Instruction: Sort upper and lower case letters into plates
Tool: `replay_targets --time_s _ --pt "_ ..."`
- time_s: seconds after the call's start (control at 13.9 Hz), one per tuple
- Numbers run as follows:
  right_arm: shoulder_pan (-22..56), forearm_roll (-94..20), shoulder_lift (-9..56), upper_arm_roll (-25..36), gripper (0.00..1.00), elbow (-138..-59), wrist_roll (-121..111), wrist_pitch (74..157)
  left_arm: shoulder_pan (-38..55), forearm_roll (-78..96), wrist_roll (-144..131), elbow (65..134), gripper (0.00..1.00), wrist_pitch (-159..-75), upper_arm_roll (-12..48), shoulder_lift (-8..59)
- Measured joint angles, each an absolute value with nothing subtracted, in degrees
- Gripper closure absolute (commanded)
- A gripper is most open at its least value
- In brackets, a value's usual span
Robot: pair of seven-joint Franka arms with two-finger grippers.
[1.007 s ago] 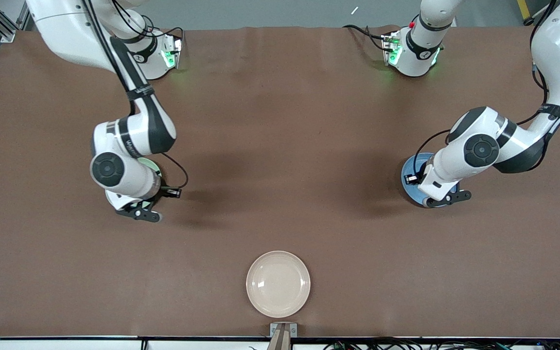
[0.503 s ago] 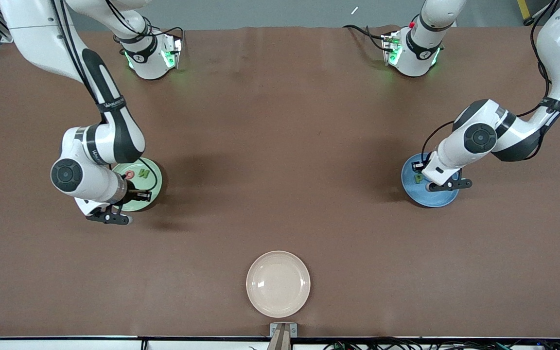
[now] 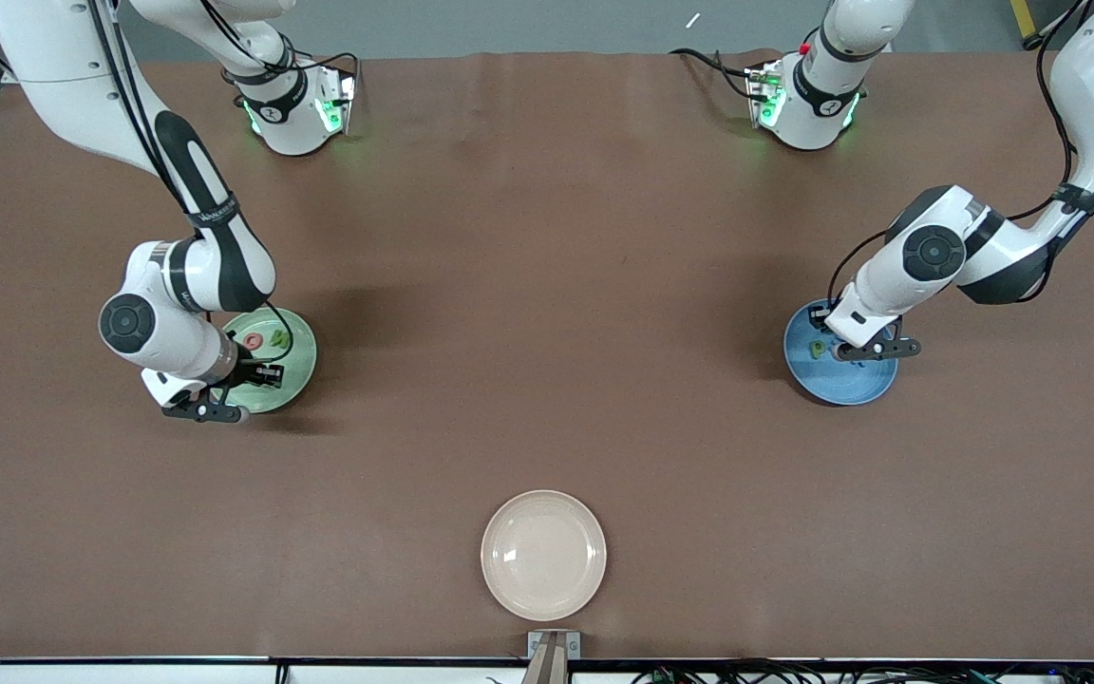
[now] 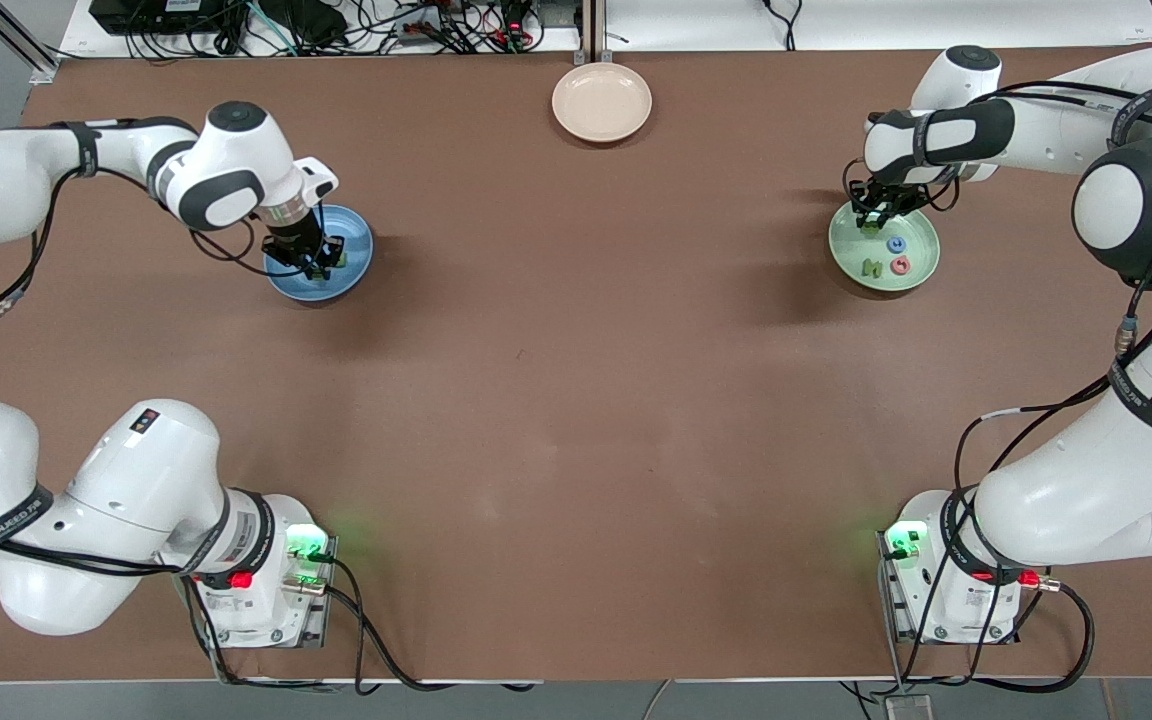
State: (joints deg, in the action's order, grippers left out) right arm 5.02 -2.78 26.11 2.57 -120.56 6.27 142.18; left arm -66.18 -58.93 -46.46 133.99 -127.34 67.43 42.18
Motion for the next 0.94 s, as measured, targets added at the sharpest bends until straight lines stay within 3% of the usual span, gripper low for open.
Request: replay_targets --time_s 0.07,0.14,0.22,0.29,0.36,0.43,0.5,0.58,0.94 --pt "5.02 -2.78 26.11 2.51 0.97 -120.88 6.27 142.24 -66.46 -59.16 -46.4 134.21 0.86 -127.88 67.01 42.24" --pt "5.02 -2.78 26.11 2.48 0.96 -121.16 6.27 142.24 -66.56 -59.23 -46.36 134.3 0.67 -128.09 66.88 42.3" --pt "5.02 -2.78 26.11 2.48 0.95 -121.35 6.27 142.24 -66.55 -59.24 -46.36 134.31 0.32 -128.11 66.88 42.31" --pt "5.02 -2.78 26.11 2.47 0.92 -121.49 6.27 142.23 -66.55 -59.24 -46.36 134.31 0.05 -128.14 66.89 42.31" --pt "5.02 -2.78 26.11 2.47 0.81 -121.63 6.27 142.22 -66.55 -59.25 -46.36 134.3 0.01 -128.16 66.9 42.31" --pt "5.02 -2.78 26.11 2.47 0.48 -121.81 6.27 142.22 -66.55 -59.26 -46.36 134.23 0.01 -128.24 67.0 42.31" --pt "5.02 -2.78 26.11 2.47 0.05 -121.96 6.27 142.22 -66.55 -59.26 -46.36 134.05 0.01 -128.34 67.2 42.3" --pt "5.02 -2.78 26.11 2.47 0.0 -122.03 6.27 142.21 -66.55 -59.26 -46.36 133.77 0.01 -128.4 67.44 42.3" --pt "5.02 -2.78 24.19 2.43 0.0 -119.96 6.26 137.09 -66.54 -59.26 -46.36 132.27 0.01 -128.44 68.97 42.3"
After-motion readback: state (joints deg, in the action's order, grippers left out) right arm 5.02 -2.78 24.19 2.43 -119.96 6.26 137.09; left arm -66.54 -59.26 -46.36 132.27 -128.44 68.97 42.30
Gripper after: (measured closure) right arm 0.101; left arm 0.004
